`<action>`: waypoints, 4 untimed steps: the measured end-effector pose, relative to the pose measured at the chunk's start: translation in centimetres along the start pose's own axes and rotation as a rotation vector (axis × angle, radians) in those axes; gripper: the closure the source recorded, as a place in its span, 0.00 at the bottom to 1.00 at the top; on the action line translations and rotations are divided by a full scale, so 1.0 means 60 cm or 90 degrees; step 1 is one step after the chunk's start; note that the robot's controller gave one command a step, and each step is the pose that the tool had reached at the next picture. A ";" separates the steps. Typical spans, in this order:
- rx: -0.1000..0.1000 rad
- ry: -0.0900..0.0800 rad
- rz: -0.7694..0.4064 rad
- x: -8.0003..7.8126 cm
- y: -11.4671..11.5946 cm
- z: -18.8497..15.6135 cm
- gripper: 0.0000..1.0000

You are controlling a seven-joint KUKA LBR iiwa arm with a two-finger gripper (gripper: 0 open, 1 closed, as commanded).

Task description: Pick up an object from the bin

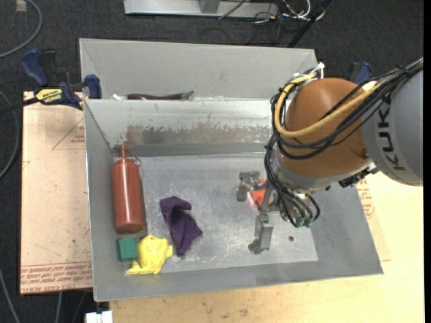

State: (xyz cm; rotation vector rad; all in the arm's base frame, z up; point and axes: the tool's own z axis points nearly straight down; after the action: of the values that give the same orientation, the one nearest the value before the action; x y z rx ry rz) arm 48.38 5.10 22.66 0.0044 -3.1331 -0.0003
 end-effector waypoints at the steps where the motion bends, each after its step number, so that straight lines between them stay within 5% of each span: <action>1: -0.001 -0.006 0.001 -0.003 0.000 -0.007 0.00; 2: 0.000 -0.001 0.019 -0.024 0.005 -0.086 0.00; 3: -0.003 -0.018 0.083 -0.063 -0.027 -0.092 0.00; 4: -0.001 -0.003 0.118 -0.079 -0.053 -0.018 0.00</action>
Offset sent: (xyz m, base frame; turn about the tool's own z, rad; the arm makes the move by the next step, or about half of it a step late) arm 0.0392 0.0088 0.1409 0.0831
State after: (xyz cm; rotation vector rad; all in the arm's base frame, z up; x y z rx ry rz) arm 53.15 1.90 23.72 -0.2854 -3.1252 -0.0009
